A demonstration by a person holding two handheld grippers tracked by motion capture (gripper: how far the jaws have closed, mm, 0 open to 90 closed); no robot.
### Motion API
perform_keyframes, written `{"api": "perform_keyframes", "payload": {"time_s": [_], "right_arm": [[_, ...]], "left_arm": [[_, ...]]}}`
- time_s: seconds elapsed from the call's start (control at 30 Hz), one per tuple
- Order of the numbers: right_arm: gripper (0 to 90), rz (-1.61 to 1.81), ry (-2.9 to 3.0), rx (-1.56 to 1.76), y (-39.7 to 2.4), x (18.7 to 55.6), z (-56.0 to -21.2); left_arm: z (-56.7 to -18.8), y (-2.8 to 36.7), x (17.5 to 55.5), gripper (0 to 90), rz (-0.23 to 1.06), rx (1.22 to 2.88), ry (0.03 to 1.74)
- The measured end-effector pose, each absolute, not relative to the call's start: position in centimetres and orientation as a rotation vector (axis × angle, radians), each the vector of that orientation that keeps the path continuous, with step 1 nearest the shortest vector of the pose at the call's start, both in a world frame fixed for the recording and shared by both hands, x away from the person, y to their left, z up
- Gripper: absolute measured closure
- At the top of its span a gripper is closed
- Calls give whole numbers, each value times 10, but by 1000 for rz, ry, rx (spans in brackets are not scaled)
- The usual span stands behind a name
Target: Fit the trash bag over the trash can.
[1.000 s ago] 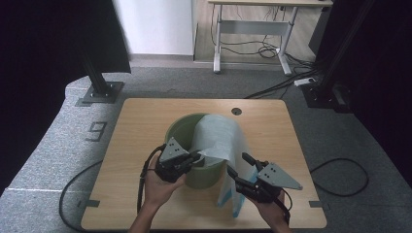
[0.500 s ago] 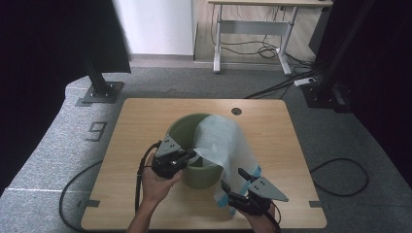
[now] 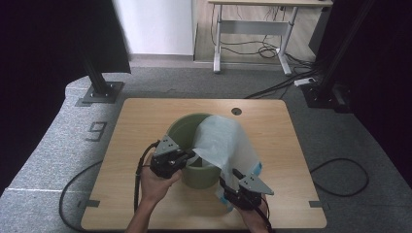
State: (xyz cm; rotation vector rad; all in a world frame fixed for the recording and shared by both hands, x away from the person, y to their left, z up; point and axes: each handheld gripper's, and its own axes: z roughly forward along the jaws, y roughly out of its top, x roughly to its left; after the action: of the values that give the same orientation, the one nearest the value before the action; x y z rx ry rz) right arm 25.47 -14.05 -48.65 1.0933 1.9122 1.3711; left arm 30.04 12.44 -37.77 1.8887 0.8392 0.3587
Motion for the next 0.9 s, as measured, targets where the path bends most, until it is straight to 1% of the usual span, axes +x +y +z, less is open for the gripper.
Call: {"api": "perform_keyframes", "payload": {"time_s": [0.03,0.1,0.17,0.23,0.33,0.5,0.57,0.6,0.63,0.67,0.77,0.83,0.87,0.9], "right_arm": [[567,1364,1904,1068,-144,254,-486],[678,1372,1886,1045,-147,253,-484],[764,1384,1855,1023,-152,252,-479],[821,1395,1812,1003,-159,251,-472],[866,1421,1743,982,-169,248,-457],[876,1457,1671,936,-179,248,-430],[880,1470,1660,906,-179,249,-418],[881,1475,1658,896,-179,249,-415],[881,1479,1658,886,-178,250,-411],[882,1480,1661,875,-177,252,-407],[883,1481,1667,843,-172,255,-398],[884,1481,1685,819,-166,257,-392],[884,1481,1685,819,-166,257,-392],[884,1479,1704,798,-160,259,-389]], "left_arm": [[-377,126,300,899,342,1878,833],[-377,125,300,899,346,1882,830],[-377,126,299,899,351,1888,829],[-377,127,300,899,355,1886,834],[-376,131,301,899,359,1880,844],[-374,134,302,895,348,1867,835],[-374,135,303,879,345,1877,830],[-374,135,304,854,342,1885,823],[-373,134,303,798,374,1881,823],[-373,134,301,728,411,1872,819],[-368,133,296,532,426,1862,775],[-363,131,293,461,411,1857,725],[-363,131,293,442,411,1857,725],[-358,129,289,424,414,1856,686]]}}
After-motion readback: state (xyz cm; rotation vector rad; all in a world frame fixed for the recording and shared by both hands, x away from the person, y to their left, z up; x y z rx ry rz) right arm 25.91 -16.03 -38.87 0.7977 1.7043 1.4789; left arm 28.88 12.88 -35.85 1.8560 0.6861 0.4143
